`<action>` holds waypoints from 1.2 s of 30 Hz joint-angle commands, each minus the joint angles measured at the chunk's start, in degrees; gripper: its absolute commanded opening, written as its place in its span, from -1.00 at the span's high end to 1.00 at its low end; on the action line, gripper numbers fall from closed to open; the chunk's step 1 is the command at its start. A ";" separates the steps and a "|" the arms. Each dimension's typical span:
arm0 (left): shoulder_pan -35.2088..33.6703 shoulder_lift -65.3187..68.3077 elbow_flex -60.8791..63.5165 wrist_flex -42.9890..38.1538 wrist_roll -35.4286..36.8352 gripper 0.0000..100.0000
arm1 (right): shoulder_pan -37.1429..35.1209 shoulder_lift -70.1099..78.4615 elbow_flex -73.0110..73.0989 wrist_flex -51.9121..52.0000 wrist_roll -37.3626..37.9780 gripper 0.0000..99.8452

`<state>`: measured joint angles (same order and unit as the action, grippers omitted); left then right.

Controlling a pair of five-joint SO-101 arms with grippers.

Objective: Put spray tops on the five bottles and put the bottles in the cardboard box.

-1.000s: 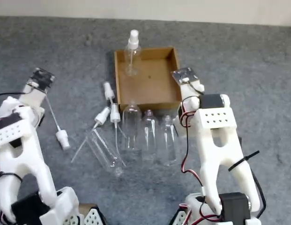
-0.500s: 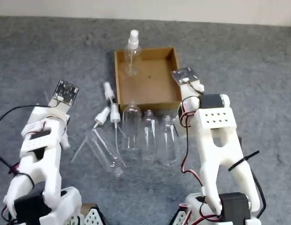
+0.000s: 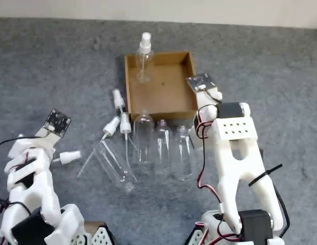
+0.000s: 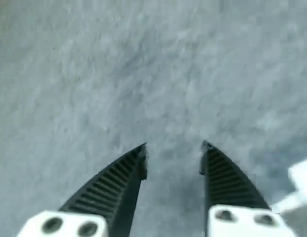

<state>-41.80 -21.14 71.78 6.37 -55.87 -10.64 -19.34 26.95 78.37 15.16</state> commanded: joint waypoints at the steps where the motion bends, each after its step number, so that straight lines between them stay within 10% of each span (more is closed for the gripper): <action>1: -4.35 -1.63 -0.66 -0.79 -2.64 0.73 | -0.57 -2.42 -0.22 0.66 0.53 0.99; 6: -4.00 -1.89 -8.84 7.82 1.58 0.73 | -0.57 -2.42 -0.22 0.66 0.53 0.99; 15: 11.30 -14.02 -29.49 58.81 3.52 0.72 | -0.48 -2.42 -0.13 0.75 0.53 0.99; 23: 24.84 -11.91 -23.43 57.23 -3.16 0.59 | -0.48 -2.42 -0.13 2.07 0.53 0.99; 36: 21.32 10.42 -25.10 45.71 -7.74 0.63 | -0.48 -2.42 -0.13 2.24 0.62 0.99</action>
<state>-18.33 -15.16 48.66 54.99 -62.99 -10.73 -19.34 26.95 79.87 15.16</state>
